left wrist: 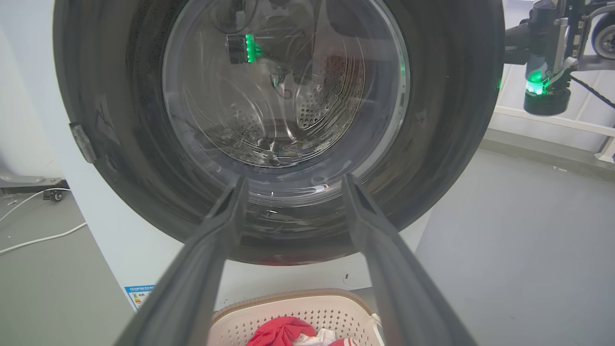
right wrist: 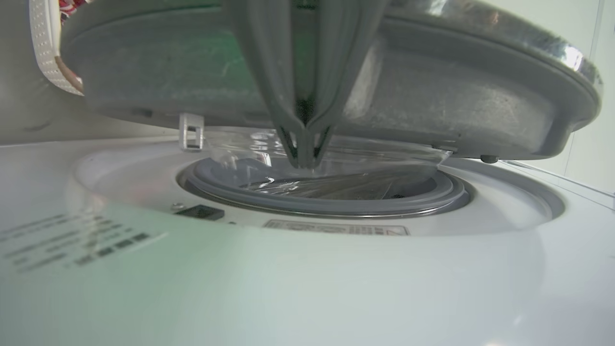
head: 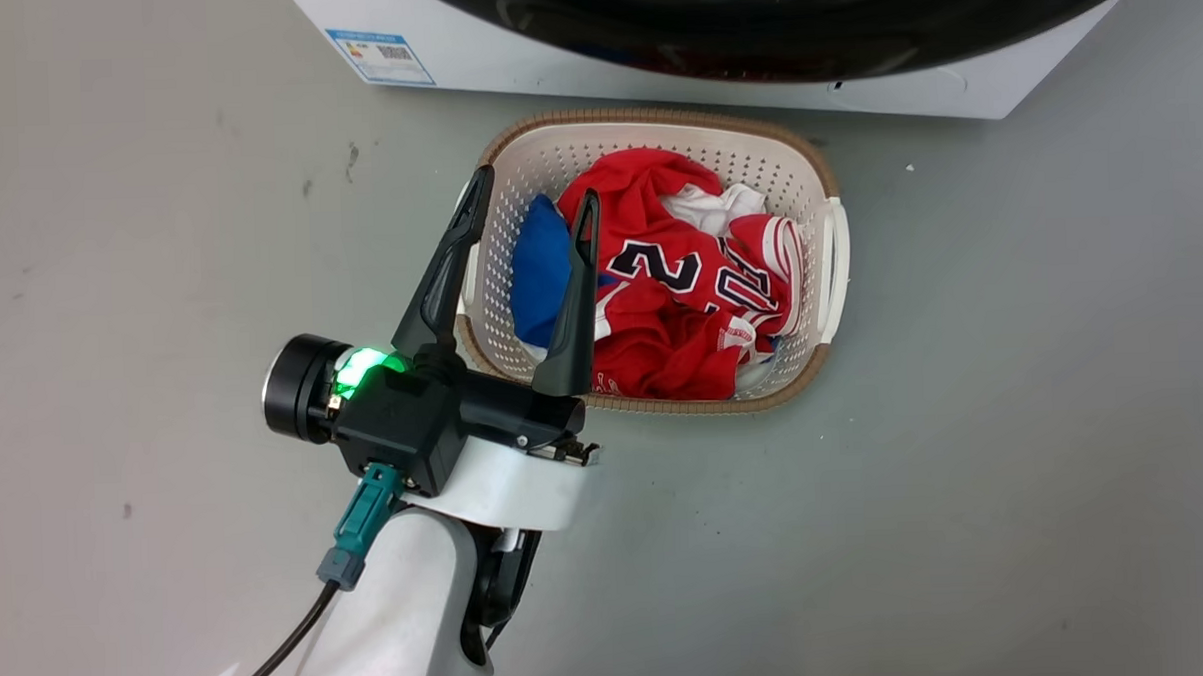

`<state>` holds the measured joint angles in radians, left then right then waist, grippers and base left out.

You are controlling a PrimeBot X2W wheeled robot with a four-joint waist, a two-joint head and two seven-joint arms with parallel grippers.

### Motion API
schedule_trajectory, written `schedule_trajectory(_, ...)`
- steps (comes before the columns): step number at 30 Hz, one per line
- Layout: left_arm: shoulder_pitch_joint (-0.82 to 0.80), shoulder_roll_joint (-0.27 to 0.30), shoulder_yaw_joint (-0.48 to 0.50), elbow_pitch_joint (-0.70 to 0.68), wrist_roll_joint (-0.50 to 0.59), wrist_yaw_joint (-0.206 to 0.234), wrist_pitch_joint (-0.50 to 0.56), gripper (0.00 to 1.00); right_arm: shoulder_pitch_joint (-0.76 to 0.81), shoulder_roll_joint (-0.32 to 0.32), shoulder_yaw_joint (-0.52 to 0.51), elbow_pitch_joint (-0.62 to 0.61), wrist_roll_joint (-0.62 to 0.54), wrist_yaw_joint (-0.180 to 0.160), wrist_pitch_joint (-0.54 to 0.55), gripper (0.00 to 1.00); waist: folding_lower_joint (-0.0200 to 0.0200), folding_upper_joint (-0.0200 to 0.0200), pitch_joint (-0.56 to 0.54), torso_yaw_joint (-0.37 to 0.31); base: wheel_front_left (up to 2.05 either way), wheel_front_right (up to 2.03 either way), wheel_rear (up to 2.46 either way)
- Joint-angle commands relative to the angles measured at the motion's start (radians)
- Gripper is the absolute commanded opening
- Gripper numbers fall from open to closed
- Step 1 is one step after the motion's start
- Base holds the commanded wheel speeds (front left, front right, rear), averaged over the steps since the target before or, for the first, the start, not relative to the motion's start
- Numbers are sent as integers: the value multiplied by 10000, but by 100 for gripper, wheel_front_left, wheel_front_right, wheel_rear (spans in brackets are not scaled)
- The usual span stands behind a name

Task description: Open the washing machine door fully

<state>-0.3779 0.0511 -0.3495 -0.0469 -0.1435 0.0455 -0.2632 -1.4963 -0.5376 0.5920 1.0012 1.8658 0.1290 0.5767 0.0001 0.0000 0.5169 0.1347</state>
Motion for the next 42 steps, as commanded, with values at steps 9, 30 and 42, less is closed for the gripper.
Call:
schedule_trajectory(9, 202, -10, 200, 302, -15, -156, -24, 100, 1290, 122, 281, -875, 394, 32, 968, 0, -1, 0, -839, -342, 0, 0, 0)
schedule_trajectory(30, 1659, -10, 93, 1083, -277, -508, -24, 100, 5097, 937, 1573, -3988, 1482, 31, 1722, 0, -1, 0, -3316, -380, 0, 0, 0)
schedule_trajectory(42, 2262, -10, 166, 1362, -227, -718, -24, 100, 6362, 1338, 2480, -5471, 2147, 31, 1156, 0, -1, 0, -4022, -199, 0, 0, 0)
